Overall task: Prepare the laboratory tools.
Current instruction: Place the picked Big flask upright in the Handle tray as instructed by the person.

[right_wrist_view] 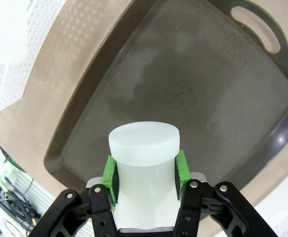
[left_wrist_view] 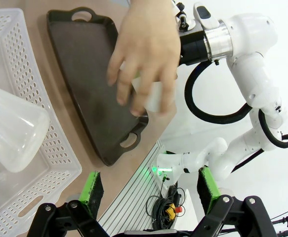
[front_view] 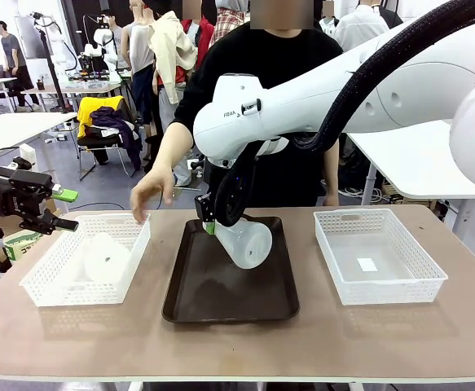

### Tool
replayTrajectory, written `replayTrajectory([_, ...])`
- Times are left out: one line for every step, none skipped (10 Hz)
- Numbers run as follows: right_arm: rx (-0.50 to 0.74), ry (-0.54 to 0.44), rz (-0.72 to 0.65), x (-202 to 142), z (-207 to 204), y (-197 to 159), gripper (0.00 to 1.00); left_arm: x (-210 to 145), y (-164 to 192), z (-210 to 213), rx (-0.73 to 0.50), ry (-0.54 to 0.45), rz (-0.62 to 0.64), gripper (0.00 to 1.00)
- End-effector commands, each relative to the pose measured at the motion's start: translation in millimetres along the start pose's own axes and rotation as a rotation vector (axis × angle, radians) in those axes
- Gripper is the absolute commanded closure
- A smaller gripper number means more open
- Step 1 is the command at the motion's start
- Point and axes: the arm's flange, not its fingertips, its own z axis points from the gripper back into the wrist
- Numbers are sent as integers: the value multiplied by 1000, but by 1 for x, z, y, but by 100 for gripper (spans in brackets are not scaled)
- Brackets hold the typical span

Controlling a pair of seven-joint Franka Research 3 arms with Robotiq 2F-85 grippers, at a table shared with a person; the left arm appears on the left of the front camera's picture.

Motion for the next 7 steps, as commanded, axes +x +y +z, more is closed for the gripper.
replayTrajectory([9, -11, 33, -3, 4, -2, 100, 0, -1, 2, -5, -7, -4, 0])
replayTrajectory([12, -32, 77, -7, 11, -4, 100, 0, -1, 2, -5, -7, -4, 0])
replayTrajectory([32, -58, 112, -12, 18, -7, 100, 0, -1, 2, -5, -7, -4, 0])
replayTrajectory([83, -105, 197, -20, 28, -11, 100, 0, -1, 2, -5, -7, -4, 0])
replayTrajectory([157, -154, 282, -26, 36, -19, 100, 0, -1, 2, -5, -7, -4, 0])
replayTrajectory([183, -199, 361, -32, 41, -27, 100, 0, -1, 2, -5, -7, -4, 0])
replayTrajectory([212, -265, 410, -38, 45, -37, 100, 0, -1, 2, -5, -7, -4, 0])
